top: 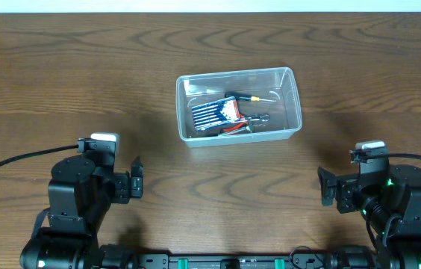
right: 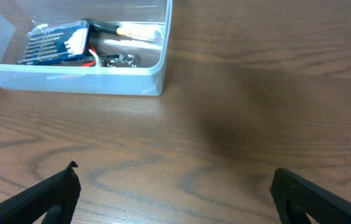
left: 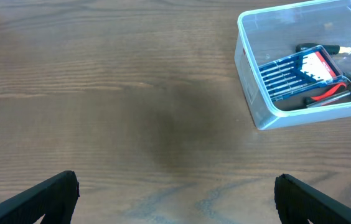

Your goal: Pack container

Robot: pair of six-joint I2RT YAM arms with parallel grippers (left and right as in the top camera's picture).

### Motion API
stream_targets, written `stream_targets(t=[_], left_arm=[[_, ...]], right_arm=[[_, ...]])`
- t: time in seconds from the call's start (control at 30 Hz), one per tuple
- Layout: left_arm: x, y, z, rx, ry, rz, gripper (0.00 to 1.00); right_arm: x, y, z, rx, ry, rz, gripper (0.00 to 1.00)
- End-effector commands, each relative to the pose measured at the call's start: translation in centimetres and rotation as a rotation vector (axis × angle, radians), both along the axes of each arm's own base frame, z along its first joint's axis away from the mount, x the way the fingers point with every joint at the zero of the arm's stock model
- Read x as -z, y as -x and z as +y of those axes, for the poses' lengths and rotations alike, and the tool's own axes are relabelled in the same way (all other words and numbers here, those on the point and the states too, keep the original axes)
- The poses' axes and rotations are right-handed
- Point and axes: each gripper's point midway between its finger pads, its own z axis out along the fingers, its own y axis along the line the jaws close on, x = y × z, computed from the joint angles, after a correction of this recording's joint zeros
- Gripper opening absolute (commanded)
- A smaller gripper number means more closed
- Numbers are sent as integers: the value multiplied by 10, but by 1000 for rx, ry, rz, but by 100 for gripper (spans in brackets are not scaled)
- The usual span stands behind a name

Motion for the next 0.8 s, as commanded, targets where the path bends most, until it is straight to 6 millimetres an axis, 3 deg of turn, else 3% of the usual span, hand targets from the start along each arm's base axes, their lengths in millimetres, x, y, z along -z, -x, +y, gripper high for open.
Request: stream_targets(t=[0.0,0.07,0.23,0.33,0.6,0.77], left_arm=[[2,-1,1,-4,-10,5,98],[2,-1,1,-4,-10,5,98],[2,-1,1,-4,-10,5,98],[2,-1,1,-4,-10,5,98],[2,-1,1,-4,-10,5,98],[2,-1,1,-4,-10,5,98]], right_arm=[[0,1,-4,21,18,-2,99],[-8,4,-16,64,70,-53,99],[-38,28,-13,55,51,-252,99],[-42,36,-13,61,46,-355,99],[-30,-9,3,-20,4,-627,99],[-17,-29,9,-87,111,-751,99]])
